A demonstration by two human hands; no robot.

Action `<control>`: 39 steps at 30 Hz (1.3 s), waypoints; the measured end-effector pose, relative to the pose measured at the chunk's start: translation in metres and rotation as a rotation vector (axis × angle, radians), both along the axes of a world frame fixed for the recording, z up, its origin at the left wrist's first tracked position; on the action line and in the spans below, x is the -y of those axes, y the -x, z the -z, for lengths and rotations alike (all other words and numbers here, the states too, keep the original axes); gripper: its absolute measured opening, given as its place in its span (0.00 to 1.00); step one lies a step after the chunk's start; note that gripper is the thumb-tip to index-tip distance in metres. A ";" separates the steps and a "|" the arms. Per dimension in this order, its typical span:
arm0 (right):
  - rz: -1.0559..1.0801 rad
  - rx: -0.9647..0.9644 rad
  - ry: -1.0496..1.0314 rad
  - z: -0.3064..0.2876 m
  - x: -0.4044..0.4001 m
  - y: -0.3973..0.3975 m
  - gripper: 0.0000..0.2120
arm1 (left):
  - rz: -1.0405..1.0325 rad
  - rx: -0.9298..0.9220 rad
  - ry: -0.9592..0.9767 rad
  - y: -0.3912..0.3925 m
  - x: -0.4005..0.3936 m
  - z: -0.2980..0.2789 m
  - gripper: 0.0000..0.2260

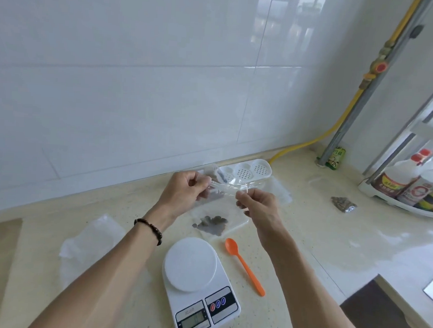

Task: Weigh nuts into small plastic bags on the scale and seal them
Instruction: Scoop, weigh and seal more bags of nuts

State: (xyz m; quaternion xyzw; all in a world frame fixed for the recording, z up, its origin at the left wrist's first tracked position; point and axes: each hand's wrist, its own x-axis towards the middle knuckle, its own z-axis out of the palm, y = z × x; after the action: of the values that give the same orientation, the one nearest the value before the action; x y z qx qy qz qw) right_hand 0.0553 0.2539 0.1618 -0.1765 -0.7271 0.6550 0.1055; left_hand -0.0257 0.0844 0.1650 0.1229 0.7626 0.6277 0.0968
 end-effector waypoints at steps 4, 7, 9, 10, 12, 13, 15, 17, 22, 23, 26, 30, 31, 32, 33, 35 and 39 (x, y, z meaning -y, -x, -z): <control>-0.074 -0.026 -0.031 -0.010 0.007 -0.001 0.09 | -0.011 -0.065 -0.006 -0.009 0.002 -0.009 0.11; -0.056 -0.013 -0.167 -0.013 0.009 0.004 0.10 | -0.013 -0.096 -0.039 -0.017 0.004 -0.013 0.10; -0.030 0.003 -0.265 -0.015 0.010 0.006 0.11 | -0.012 -0.084 -0.059 -0.019 0.006 -0.015 0.10; -0.018 0.006 -0.298 -0.015 0.011 0.006 0.11 | -0.006 -0.067 -0.068 -0.019 0.007 -0.015 0.09; -0.004 -0.009 -0.305 -0.016 0.009 0.005 0.11 | -0.001 -0.034 -0.091 -0.019 0.010 -0.017 0.07; -0.009 -0.025 -0.293 -0.018 0.007 0.003 0.10 | -0.004 -0.033 -0.097 -0.019 0.011 -0.018 0.06; -0.047 -0.065 -0.314 -0.022 0.005 -0.001 0.06 | 0.000 -0.059 -0.089 -0.018 0.011 -0.020 0.06; -0.112 -0.095 -0.389 -0.028 0.004 0.000 0.03 | 0.034 -0.096 -0.063 -0.018 0.009 -0.021 0.07; -0.195 -0.140 -0.665 -0.040 0.004 0.011 0.06 | 0.076 -0.099 -0.086 -0.016 -0.001 -0.026 0.08; -0.210 -0.135 -0.716 -0.043 0.003 0.011 0.07 | 0.090 -0.096 -0.087 -0.015 -0.002 -0.027 0.07; -0.206 -0.132 -0.711 -0.046 -0.002 0.013 0.06 | 0.111 -0.101 -0.083 -0.012 -0.004 -0.026 0.07; -0.147 -0.083 -0.450 -0.040 -0.015 0.014 0.06 | 0.058 -0.079 -0.158 -0.005 -0.007 -0.027 0.06; -0.132 -0.084 -0.388 -0.037 -0.021 0.014 0.09 | 0.051 -0.059 -0.180 -0.003 -0.008 -0.027 0.07; -0.117 -0.085 -0.349 -0.034 -0.025 0.013 0.10 | 0.058 -0.040 -0.185 -0.001 -0.009 -0.028 0.07; -0.104 -0.085 -0.331 -0.032 -0.028 0.012 0.09 | 0.077 -0.025 -0.173 0.001 -0.010 -0.028 0.07; -0.103 -0.061 -0.357 -0.029 -0.035 0.015 0.08 | 0.123 -0.017 -0.111 0.006 -0.016 -0.027 0.05; -0.089 -0.055 -0.405 -0.028 -0.047 0.026 0.09 | 0.113 -0.138 0.056 0.018 -0.042 -0.025 0.06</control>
State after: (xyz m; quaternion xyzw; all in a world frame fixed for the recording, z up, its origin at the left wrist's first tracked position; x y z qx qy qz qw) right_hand 0.0297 0.3012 0.1902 -0.1016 -0.8478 0.5040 0.1297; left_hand -0.0432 0.1264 0.1898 0.2056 0.7765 0.5898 0.0827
